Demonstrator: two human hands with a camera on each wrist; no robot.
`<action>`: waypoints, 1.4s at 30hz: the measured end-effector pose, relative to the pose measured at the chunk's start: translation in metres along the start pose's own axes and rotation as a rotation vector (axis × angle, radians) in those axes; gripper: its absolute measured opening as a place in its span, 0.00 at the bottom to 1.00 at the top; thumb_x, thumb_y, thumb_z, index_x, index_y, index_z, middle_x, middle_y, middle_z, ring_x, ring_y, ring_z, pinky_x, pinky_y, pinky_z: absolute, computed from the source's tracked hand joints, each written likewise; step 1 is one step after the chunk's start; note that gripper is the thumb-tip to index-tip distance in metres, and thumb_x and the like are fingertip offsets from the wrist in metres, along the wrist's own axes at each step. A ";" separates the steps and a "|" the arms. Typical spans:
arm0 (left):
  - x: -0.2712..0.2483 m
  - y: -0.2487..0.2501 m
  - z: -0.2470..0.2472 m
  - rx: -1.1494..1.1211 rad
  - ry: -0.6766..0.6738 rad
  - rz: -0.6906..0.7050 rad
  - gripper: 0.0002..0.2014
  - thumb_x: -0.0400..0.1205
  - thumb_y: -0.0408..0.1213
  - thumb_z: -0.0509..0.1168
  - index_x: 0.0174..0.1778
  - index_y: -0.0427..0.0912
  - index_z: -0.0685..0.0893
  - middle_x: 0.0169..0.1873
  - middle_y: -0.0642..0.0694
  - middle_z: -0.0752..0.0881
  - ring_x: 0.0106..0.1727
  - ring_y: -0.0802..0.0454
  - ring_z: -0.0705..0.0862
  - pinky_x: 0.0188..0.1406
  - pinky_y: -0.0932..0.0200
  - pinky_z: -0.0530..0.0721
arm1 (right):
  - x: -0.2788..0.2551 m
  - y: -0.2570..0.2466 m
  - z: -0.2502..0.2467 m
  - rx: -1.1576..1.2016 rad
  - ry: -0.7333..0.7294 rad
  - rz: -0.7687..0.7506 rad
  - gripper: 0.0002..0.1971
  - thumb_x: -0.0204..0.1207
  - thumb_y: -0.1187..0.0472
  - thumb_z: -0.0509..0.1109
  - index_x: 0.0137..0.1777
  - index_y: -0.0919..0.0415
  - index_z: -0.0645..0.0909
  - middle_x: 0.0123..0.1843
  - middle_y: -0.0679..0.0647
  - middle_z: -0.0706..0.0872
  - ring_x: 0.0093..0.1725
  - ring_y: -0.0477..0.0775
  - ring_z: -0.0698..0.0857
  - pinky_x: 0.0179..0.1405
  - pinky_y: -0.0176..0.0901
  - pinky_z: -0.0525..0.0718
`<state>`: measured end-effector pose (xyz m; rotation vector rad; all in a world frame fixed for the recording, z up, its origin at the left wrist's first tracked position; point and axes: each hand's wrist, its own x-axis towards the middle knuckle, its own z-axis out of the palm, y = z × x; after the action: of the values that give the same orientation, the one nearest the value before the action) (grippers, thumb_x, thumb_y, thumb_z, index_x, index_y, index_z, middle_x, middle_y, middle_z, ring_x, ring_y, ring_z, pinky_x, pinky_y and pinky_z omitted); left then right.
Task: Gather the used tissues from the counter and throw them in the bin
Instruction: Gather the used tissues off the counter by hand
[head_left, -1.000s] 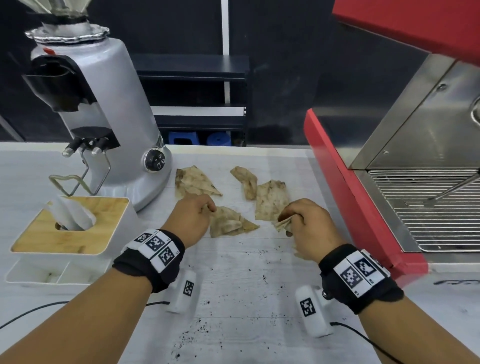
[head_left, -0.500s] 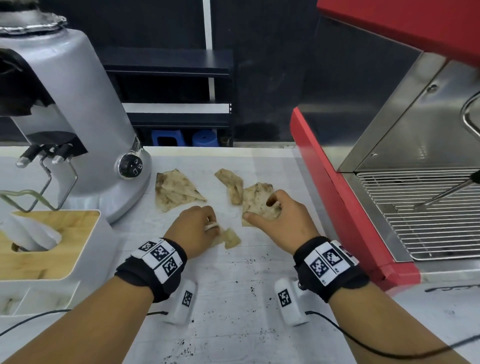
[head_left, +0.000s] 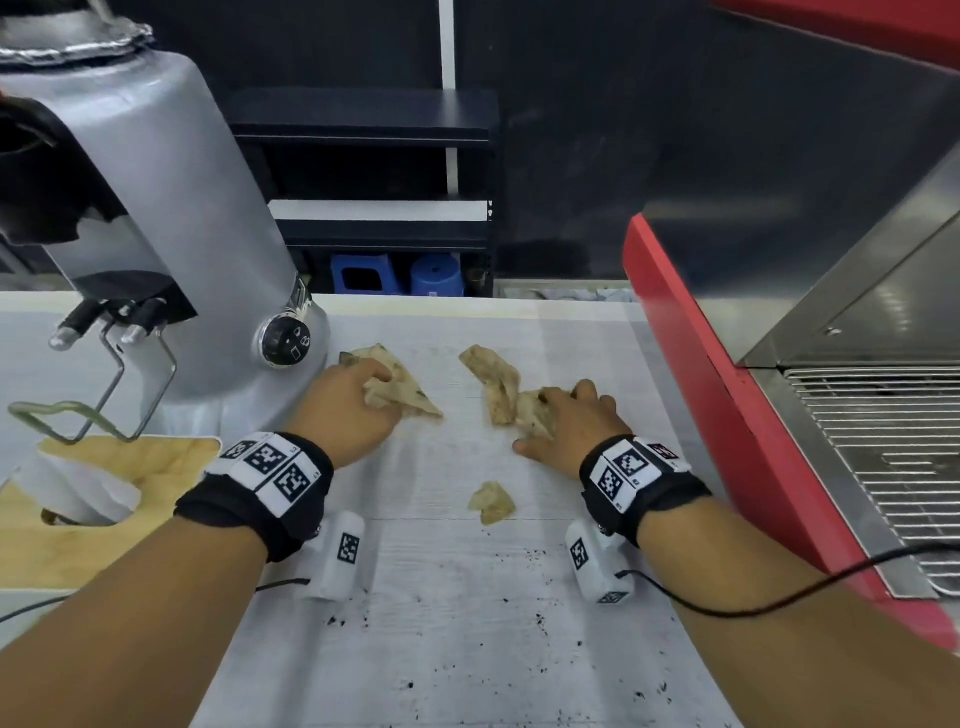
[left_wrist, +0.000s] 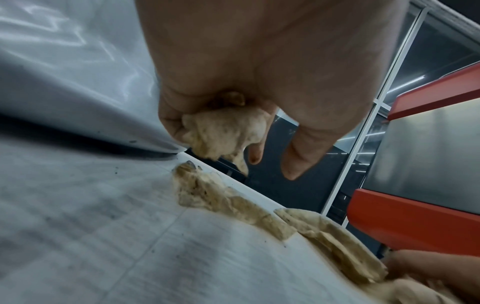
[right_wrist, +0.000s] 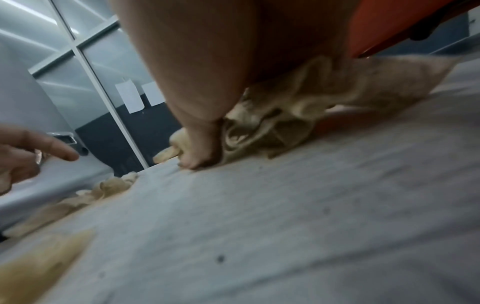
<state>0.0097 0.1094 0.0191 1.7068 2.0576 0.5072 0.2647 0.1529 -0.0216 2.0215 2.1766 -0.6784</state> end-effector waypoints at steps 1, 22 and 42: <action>0.004 -0.001 0.002 0.019 -0.003 -0.013 0.22 0.74 0.49 0.67 0.64 0.51 0.78 0.55 0.47 0.78 0.54 0.48 0.78 0.54 0.54 0.78 | 0.001 0.001 0.000 0.018 0.025 -0.001 0.33 0.74 0.38 0.73 0.76 0.50 0.70 0.72 0.57 0.71 0.71 0.63 0.72 0.58 0.54 0.80; 0.022 0.004 0.014 0.026 -0.061 -0.123 0.21 0.71 0.46 0.73 0.25 0.40 0.69 0.21 0.54 0.75 0.27 0.59 0.74 0.23 0.63 0.68 | 0.000 -0.013 -0.030 0.519 0.287 -0.025 0.15 0.78 0.68 0.69 0.61 0.59 0.71 0.54 0.56 0.83 0.44 0.57 0.88 0.44 0.50 0.88; -0.036 0.013 0.010 -0.090 -0.163 0.124 0.18 0.66 0.56 0.74 0.51 0.60 0.84 0.38 0.56 0.83 0.45 0.61 0.82 0.47 0.60 0.80 | 0.031 -0.039 -0.021 0.188 0.043 -0.198 0.11 0.85 0.59 0.65 0.55 0.61 0.88 0.57 0.55 0.89 0.56 0.57 0.86 0.52 0.45 0.83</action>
<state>0.0318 0.0768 0.0206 1.7679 1.7974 0.4747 0.2283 0.1885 -0.0042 1.9345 2.4462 -0.9019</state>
